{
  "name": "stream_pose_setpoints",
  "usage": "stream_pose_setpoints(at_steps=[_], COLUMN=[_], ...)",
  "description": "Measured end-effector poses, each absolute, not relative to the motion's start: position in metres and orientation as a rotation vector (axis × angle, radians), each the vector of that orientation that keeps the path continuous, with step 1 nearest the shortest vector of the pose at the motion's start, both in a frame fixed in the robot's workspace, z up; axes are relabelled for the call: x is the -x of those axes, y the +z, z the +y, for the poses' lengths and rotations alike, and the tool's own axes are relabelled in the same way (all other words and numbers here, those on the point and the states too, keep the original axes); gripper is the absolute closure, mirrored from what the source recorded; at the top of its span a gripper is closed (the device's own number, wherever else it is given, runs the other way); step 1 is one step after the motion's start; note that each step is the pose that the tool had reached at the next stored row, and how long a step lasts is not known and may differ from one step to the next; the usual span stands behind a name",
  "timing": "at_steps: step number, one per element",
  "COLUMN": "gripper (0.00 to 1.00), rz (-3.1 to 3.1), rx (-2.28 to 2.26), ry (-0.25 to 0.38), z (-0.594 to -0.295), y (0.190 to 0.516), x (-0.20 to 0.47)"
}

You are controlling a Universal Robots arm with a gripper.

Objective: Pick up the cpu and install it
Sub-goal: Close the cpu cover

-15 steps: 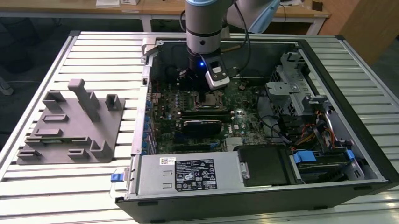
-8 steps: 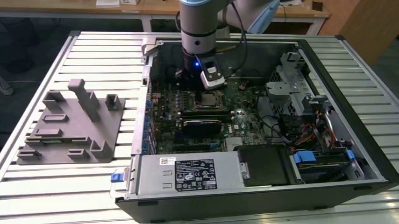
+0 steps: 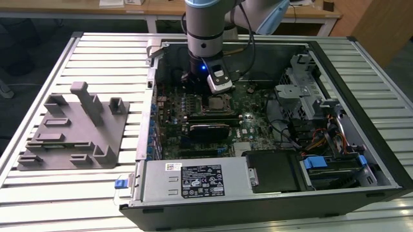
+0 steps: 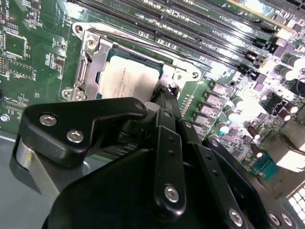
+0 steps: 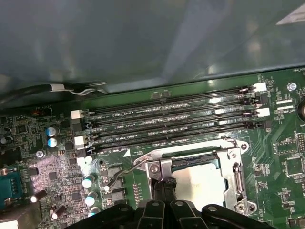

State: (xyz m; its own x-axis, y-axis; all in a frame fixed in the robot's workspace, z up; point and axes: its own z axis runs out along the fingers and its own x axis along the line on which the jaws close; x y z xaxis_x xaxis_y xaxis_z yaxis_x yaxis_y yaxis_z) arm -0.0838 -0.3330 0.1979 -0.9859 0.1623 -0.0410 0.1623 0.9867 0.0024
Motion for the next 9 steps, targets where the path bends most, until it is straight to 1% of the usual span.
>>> stream_pose_setpoints(at_steps=[9], gripper=[0.89], rz=[3.091], rx=[-0.245], ry=[-0.001], z=[-0.3329], y=[0.1974], x=[0.0781])
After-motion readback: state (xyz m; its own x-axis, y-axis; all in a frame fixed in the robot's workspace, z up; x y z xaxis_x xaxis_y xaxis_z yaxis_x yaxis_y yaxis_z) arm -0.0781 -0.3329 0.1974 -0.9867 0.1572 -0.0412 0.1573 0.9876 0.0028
